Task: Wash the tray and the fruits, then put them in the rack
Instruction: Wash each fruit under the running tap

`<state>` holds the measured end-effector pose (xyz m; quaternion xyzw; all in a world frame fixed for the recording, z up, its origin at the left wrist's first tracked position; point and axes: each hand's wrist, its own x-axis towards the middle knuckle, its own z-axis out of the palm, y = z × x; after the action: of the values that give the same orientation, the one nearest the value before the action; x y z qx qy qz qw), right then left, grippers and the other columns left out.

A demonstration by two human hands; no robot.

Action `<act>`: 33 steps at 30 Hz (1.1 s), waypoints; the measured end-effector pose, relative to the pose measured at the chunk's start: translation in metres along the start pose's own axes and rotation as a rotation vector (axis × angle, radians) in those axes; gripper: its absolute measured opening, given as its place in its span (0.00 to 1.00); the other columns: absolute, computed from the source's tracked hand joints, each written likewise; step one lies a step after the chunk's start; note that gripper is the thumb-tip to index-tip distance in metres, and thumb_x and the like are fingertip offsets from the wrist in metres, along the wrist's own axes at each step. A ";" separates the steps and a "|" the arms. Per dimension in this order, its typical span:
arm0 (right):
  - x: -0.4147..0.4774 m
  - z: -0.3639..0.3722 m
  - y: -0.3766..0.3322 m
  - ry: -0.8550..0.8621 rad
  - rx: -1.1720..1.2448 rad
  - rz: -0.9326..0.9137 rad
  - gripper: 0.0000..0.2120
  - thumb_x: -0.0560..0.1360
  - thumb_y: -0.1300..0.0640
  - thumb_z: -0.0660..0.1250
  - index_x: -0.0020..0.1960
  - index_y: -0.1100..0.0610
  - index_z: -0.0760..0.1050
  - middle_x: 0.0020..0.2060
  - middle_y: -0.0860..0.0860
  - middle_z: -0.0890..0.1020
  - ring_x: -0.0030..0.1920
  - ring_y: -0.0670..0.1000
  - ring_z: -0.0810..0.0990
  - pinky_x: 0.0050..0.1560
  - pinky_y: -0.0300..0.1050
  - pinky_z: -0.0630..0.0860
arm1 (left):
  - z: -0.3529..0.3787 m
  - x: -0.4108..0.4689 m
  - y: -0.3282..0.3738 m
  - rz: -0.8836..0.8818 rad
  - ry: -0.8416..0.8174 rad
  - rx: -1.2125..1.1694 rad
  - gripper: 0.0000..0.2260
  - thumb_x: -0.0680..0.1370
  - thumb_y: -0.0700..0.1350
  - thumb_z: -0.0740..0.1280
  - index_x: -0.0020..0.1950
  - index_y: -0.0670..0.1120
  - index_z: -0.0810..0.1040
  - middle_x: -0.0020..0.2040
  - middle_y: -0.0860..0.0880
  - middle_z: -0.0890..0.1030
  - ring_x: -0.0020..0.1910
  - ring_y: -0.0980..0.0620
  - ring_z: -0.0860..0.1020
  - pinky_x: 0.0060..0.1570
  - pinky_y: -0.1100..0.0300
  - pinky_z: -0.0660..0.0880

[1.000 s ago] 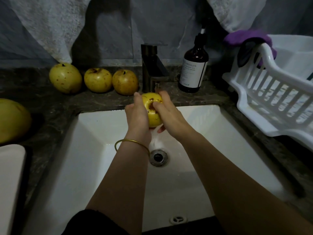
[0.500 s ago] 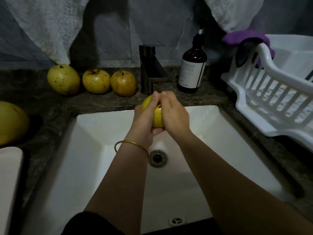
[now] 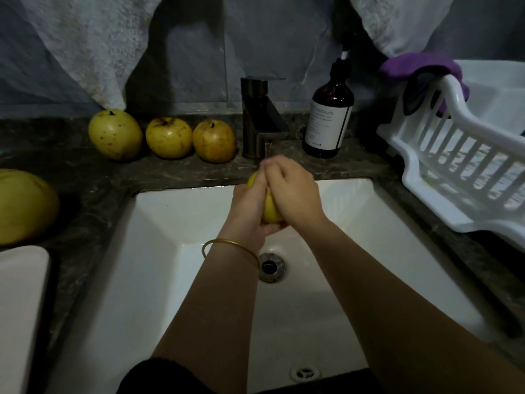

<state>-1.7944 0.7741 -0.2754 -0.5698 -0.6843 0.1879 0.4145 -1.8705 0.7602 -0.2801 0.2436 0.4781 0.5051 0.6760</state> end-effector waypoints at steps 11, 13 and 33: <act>0.007 -0.007 0.018 -0.296 1.059 0.586 0.40 0.60 0.36 0.69 0.67 0.54 0.70 0.59 0.60 0.78 0.55 0.60 0.81 0.59 0.59 0.76 | -0.002 -0.011 0.012 -0.317 -0.011 -0.351 0.33 0.70 0.66 0.66 0.63 0.41 0.74 0.56 0.36 0.79 0.37 0.37 0.80 0.21 0.59 0.75; 0.007 -0.007 0.018 -0.309 1.086 0.580 0.41 0.60 0.36 0.68 0.67 0.56 0.71 0.59 0.60 0.79 0.56 0.60 0.81 0.61 0.58 0.75 | -0.004 -0.010 0.013 -0.343 -0.019 -0.319 0.33 0.71 0.67 0.63 0.61 0.40 0.76 0.52 0.37 0.81 0.30 0.40 0.80 0.20 0.61 0.75; 0.010 0.003 0.011 -0.018 0.840 0.598 0.17 0.76 0.43 0.62 0.62 0.49 0.74 0.57 0.54 0.77 0.55 0.56 0.77 0.59 0.56 0.75 | 0.010 -0.010 0.002 0.395 0.244 0.414 0.21 0.74 0.65 0.63 0.60 0.55 0.66 0.57 0.49 0.73 0.54 0.45 0.76 0.44 0.46 0.81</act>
<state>-1.7901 0.7876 -0.2820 -0.5232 -0.3607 0.5617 0.5298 -1.8633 0.7536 -0.2703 0.4019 0.5919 0.5441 0.4382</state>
